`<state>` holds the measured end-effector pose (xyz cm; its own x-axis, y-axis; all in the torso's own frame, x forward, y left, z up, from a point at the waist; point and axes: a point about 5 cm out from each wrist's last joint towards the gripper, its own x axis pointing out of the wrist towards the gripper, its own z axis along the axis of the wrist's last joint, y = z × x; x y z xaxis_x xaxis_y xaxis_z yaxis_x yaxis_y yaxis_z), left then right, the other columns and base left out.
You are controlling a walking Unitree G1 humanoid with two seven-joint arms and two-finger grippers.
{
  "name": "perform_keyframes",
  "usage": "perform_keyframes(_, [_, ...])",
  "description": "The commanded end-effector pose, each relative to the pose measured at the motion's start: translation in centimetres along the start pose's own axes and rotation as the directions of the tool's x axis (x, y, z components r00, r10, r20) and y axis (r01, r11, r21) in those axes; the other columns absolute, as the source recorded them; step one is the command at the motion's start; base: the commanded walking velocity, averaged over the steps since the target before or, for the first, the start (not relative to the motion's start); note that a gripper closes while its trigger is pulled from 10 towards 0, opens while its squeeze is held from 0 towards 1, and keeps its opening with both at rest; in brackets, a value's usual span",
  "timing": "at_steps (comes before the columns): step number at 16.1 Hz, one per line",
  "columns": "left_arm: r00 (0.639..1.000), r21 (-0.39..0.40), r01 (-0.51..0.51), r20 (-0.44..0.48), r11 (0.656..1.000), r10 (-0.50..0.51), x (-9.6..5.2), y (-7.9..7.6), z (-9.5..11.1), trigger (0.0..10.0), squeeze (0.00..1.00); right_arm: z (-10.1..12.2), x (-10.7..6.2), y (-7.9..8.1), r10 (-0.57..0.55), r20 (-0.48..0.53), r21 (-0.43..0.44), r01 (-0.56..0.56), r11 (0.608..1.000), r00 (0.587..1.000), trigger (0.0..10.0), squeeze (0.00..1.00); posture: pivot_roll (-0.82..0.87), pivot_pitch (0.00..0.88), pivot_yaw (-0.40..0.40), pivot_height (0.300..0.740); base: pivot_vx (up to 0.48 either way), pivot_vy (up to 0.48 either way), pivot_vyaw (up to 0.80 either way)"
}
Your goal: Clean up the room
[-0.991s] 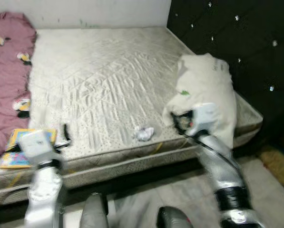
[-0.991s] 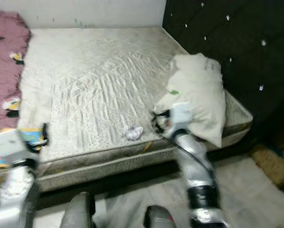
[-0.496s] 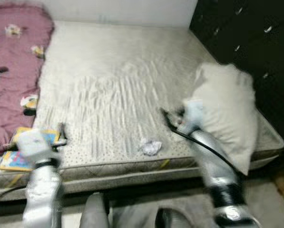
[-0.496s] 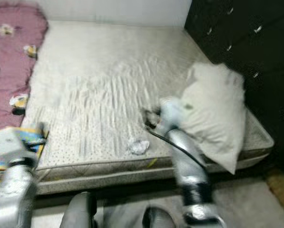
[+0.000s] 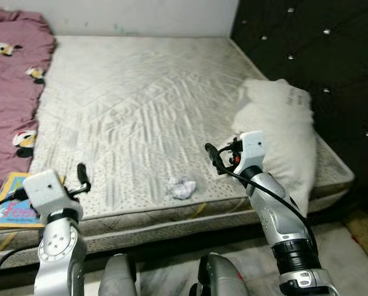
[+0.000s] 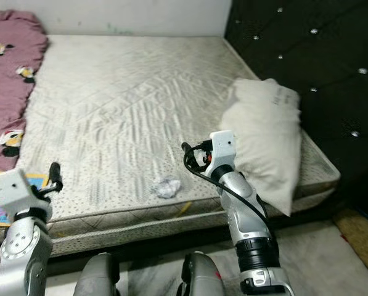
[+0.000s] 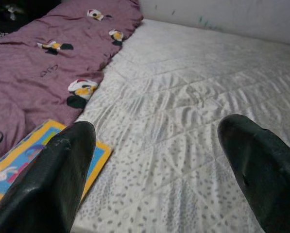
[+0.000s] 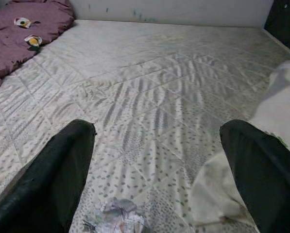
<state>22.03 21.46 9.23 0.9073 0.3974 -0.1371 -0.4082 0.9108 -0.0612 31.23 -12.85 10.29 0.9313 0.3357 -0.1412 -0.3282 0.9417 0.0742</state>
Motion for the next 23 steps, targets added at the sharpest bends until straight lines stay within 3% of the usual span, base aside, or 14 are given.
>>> perform_keyframes(1, [1.0,0.008,-0.001,0.004,1.0,0.001,-0.1,0.1,0.3,10.0,0.0,-0.4,0.0,-0.1,-0.001,-0.02,0.02,0.001,1.0,1.0,10.0,0.0,0.02,0.0,-0.089,0.63,0.0,0.0,0.0])
perform_keyframes(5, [1.0,0.01,0.0,0.007,1.0,0.0,0.0,-0.2,0.5,10.0,0.0,-0.3,0.0,-0.1,0.003,-0.02,0.016,-0.003,1.0,1.0,10.0,0.0,0.01,0.002,-0.085,0.59,0.0,0.0,0.0])
perform_keyframes(12, [0.997,0.041,-0.08,0.008,0.996,0.079,0.4,0.9,0.5,10.0,0.0,0.1,0.3,0.6,0.055,0.0,-0.037,-0.055,0.998,0.999,10.0,0.0,0.01,0.005,-0.09,0.59,0.0,0.0,0.19])
perform_keyframes(16, [0.997,0.039,-0.076,0.005,0.996,0.076,0.6,0.8,0.5,10.0,0.0,0.4,0.4,1.0,0.07,0.014,-0.044,-0.07,0.997,0.997,10.0,0.0,0.01,0.003,-0.088,0.59,0.0,0.0,0.8])
perform_keyframes(20, [1.0,0.01,-0.023,0.02,1.0,0.023,0.5,0.2,0.7,10.0,0.0,0.3,0.4,0.8,0.052,0.014,-0.038,-0.052,0.998,0.999,10.0,0.0,0.01,0.0,-0.087,0.59,0.0,0.0,0.0])
perform_keyframes(23, [1.0,0.005,-0.01,0.025,1.0,0.01,0.5,0.1,0.7,10.0,0.0,0.2,0.4,0.8,0.058,0.01,-0.039,-0.057,0.998,0.998,10.0,0.0,0.01,0.0,-0.087,0.59,0.39,0.0,0.0])
